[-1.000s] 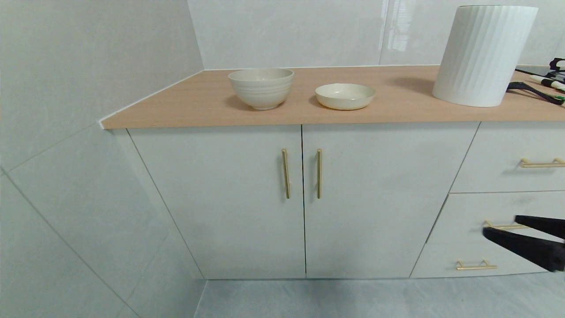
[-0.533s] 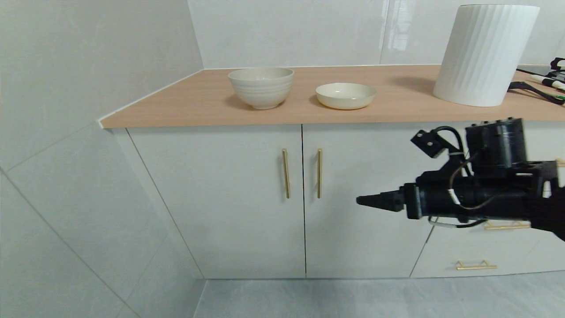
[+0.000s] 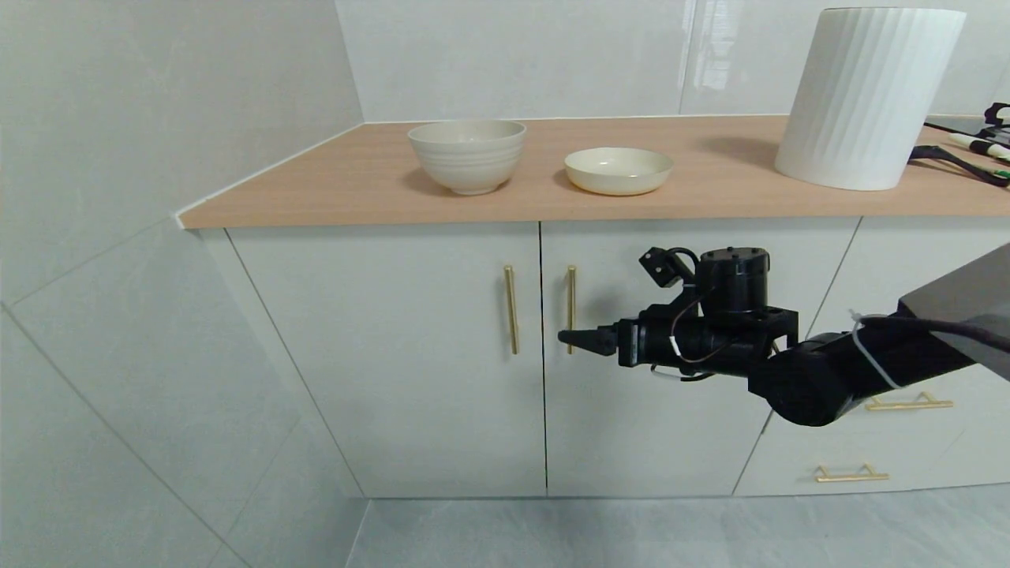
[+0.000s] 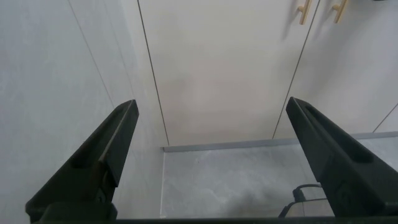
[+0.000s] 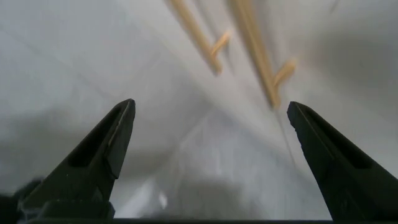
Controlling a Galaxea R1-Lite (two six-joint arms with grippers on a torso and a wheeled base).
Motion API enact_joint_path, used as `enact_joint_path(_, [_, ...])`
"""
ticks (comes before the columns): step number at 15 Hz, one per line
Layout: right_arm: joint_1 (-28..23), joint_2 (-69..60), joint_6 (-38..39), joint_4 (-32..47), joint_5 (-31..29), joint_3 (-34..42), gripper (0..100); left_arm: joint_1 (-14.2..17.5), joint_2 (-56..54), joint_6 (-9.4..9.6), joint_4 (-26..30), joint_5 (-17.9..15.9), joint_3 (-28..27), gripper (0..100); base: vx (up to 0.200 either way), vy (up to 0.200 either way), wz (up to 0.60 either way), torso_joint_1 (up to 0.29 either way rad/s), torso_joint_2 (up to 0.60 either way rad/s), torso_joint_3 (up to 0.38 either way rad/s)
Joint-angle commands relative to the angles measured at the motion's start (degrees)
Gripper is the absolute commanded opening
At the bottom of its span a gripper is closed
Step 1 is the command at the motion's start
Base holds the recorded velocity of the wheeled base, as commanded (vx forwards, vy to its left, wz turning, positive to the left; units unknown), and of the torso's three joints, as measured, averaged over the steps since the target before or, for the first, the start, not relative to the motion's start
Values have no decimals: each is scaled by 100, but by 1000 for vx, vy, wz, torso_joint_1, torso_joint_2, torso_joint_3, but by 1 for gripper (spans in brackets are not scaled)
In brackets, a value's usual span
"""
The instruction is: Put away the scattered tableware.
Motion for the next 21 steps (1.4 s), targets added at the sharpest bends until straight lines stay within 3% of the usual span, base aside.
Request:
enact_joint_path(1, [11, 389, 57, -328, -109, -108, 100, 1, 0, -1, 0, 0, -1, 100, 0, 0, 0, 0, 0, 0])
enact_joint_path(7, [143, 450, 602, -882, -276, -257, 100, 1, 0, -1, 0, 0, 7, 100, 0, 0, 0, 0, 0, 0])
enact_joint_path(9, [328, 503, 936, -961, -627, -424, 100, 1, 0, -1, 0, 0, -1, 100, 0, 0, 0, 0, 0, 0])
enact_joint_path(16, [653, 644, 909, -1066, -1243, -521, 100, 1, 0, -1, 0, 0, -1, 100, 0, 0, 0, 0, 0, 0])
enact_joint_path(21, [697, 652, 909, -1260, -1286, -460, 100, 1, 0, -1, 0, 0, -1, 100, 0, 0, 0, 0, 0, 0])
